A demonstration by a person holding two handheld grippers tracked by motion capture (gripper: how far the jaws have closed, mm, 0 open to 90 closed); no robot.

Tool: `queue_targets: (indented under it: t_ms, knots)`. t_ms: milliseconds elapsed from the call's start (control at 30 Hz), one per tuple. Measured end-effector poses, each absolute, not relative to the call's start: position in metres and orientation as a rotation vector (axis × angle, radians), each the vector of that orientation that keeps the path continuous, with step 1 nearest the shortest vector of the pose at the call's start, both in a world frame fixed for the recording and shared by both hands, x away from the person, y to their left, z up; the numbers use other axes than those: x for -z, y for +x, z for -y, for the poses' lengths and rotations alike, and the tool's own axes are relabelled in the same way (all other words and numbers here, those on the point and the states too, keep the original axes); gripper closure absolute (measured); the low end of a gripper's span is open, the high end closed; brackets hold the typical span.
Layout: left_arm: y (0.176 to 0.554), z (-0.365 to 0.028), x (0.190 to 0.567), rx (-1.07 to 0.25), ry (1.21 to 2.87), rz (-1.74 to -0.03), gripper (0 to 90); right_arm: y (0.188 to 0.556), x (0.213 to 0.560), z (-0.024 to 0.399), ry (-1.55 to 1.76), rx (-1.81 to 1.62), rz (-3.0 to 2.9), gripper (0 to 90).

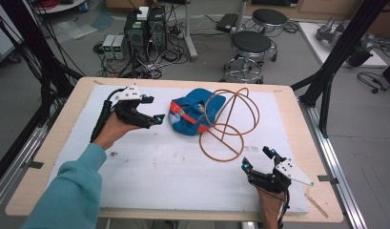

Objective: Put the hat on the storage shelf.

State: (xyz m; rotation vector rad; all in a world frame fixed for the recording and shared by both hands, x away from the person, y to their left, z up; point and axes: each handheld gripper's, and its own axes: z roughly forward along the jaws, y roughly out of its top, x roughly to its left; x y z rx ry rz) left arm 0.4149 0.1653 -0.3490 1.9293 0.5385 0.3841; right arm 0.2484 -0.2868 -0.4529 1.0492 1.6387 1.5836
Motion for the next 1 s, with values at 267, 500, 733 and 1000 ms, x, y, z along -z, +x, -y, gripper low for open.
queue_targets:
  t_ms: [267, 500, 733, 1000]
  knots:
    - [0.440, -0.138, 0.350, -0.372, 1.969, -0.565, 14.9, 0.248, 0.453, 0.287, 1.054, -1.582, -1.634, 10.0]
    - [0.456, -0.116, 0.361, -0.361, 1.981, -0.585, 15.1, 0.248, 0.453, 0.287, 1.057, -1.583, -1.630, 10.0]
    - [0.462, -0.094, 0.382, -0.338, 2.034, -0.571, 16.3, 0.248, 0.453, 0.287, 1.066, -1.590, -1.628, 10.0]
    - [0.470, -0.077, 0.405, -0.348, 2.126, -0.558, 18.7, 0.248, 0.453, 0.287, 1.066, -1.590, -1.630, 10.0]
